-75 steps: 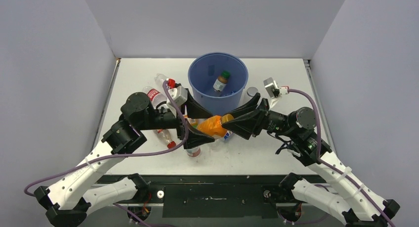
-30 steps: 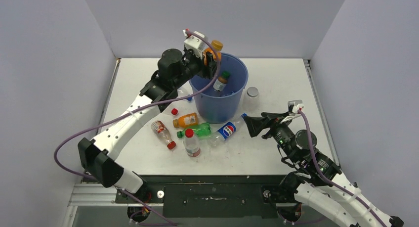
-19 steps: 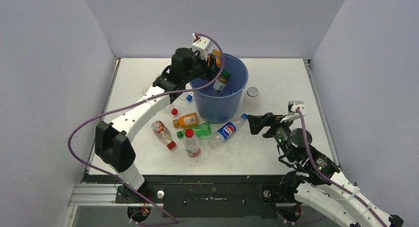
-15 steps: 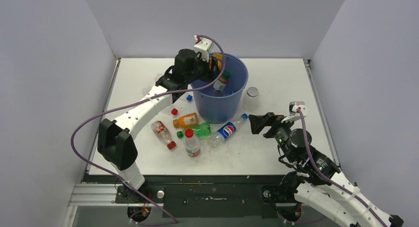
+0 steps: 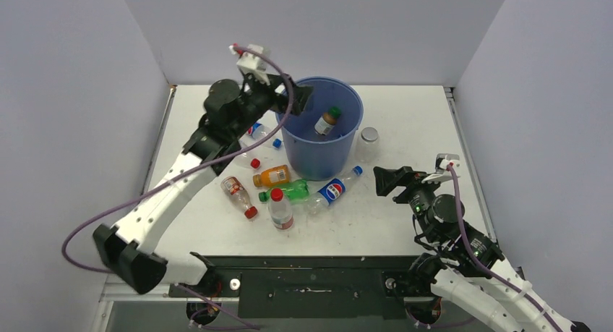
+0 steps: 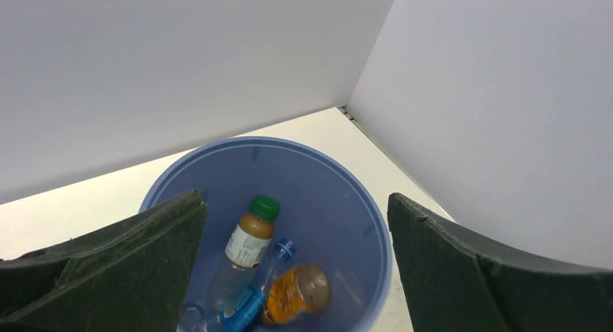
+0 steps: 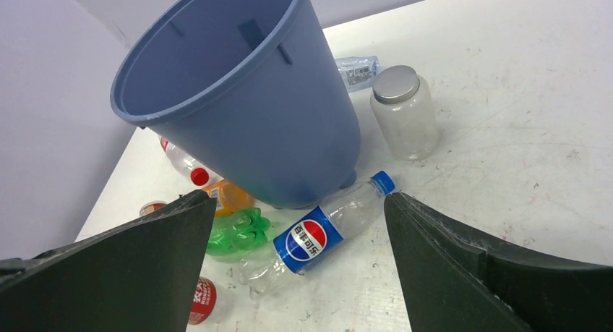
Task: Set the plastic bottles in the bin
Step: Place the plastic bottle in the trash bin, then pick up the plastic bottle from the corner of the board.
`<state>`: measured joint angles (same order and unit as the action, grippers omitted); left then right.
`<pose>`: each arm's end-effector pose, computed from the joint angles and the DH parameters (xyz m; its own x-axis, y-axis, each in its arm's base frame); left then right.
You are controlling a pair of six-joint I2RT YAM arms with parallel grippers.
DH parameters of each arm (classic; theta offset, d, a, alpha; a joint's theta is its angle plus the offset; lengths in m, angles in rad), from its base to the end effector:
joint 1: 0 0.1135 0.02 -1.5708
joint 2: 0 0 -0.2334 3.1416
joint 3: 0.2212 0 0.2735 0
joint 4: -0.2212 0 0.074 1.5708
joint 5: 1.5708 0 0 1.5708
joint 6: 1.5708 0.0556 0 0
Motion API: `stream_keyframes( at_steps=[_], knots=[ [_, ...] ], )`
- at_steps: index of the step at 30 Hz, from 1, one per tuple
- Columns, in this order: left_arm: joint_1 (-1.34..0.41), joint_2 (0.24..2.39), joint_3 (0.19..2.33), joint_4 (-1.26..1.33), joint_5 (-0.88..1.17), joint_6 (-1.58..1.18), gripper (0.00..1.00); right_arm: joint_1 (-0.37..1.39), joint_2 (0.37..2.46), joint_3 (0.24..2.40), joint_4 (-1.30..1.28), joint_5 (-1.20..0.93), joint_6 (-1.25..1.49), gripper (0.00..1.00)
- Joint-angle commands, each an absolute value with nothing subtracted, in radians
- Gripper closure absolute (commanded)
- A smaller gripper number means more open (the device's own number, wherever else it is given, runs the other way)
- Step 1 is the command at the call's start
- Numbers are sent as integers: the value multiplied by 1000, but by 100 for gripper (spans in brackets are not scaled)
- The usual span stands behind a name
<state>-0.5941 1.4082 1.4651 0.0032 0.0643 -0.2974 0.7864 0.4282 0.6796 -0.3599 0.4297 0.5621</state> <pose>0.3083 -0.2126 0.4267 -0.1317 -0.2639 -0.9555 0.5995 0.7465 -0.2888 0.1400 0.1075 0.3214 -0.2517 0.4336 -0.8652 -0.2561 0.8323 0.4917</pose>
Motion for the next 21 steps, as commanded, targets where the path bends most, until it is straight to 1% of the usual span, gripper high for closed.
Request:
stream_keyframes(
  at_steps=[1,5,8,11,16,19,21],
  knots=[
    [-599,1135,1307,-13,-51,-311,4,787,392,652,-346,403,555,10],
    [-595,853,1112,-207,-102,-276,4,788,354,606,-339,362,533,10],
    [-592,682,988,-334,18,-280,4,788,343,583,-326,339,522,10],
    [-592,581,889,-393,132,-348,4,787,354,571,-295,264,493,10],
    [-594,546,726,-346,260,-425,4,788,402,546,-225,116,481,10],
    [-594,590,681,-299,329,-444,4,788,431,542,-223,88,488,10],
    [-596,631,672,-278,383,-445,1,788,438,537,-221,79,493,10]
  ],
)
